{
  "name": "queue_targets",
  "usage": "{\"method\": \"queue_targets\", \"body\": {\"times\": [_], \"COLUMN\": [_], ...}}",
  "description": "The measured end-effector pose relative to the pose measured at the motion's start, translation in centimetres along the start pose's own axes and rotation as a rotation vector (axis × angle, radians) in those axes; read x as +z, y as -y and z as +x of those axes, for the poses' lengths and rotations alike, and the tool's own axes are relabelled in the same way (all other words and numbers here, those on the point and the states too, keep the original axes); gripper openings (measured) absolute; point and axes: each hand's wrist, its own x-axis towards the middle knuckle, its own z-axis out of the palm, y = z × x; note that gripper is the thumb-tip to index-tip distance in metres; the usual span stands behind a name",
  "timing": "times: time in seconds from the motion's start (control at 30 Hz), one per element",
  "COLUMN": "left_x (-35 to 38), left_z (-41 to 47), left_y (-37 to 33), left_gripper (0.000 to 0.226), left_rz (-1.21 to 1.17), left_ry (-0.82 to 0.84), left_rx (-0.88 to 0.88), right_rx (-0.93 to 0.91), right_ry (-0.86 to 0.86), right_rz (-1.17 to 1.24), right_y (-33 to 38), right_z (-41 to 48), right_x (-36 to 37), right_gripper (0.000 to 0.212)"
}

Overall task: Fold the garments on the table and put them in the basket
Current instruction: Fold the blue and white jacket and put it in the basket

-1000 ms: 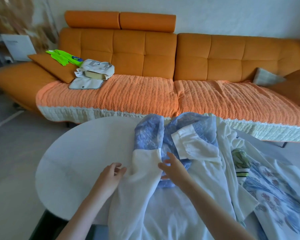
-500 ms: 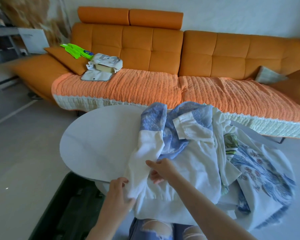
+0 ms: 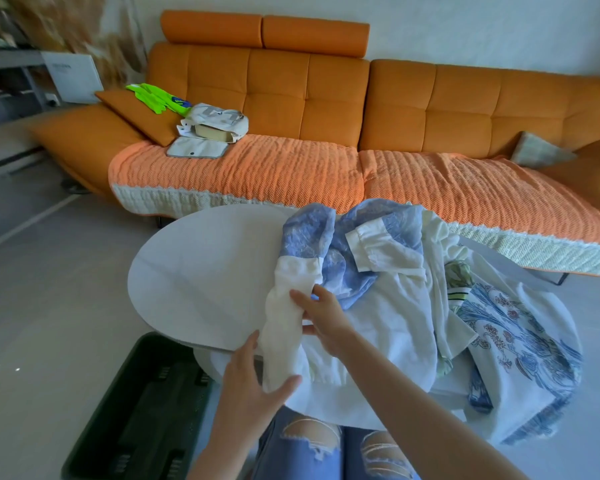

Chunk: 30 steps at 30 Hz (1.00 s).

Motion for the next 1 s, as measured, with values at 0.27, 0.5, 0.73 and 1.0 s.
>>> {"method": "queue_targets", "body": {"times": [0.27,0.5,0.73,1.0], "left_x": [2.9,1.2,0.5,1.4], "left_z": [-0.9,-1.1,-1.5,-2.8], "left_y": [-0.9,-0.3,-0.9,0.8], "left_gripper": [0.074,0.045,0.045,0.066], "left_rz": [0.296,0.284,0.289,0.448], "left_ry": [-0.178,-0.086,-0.03,-0.021], "left_rx": [0.0,0.242,0.247,0.393], "right_rx": [0.055,0.016,0.245,0.163], "right_ry": [0.036,-0.175,0.217,0.085], "right_rz": [0.034,0.044,-0.263,0.009], "right_y": [0.4,0.6,-0.1,-2.3], "right_z": [-0.6,-1.2,-3.1,-4.7], "right_x": [0.1,-1.9,-2.6,-4.1], "right_gripper": [0.03,0.025,0.037,0.031]}}
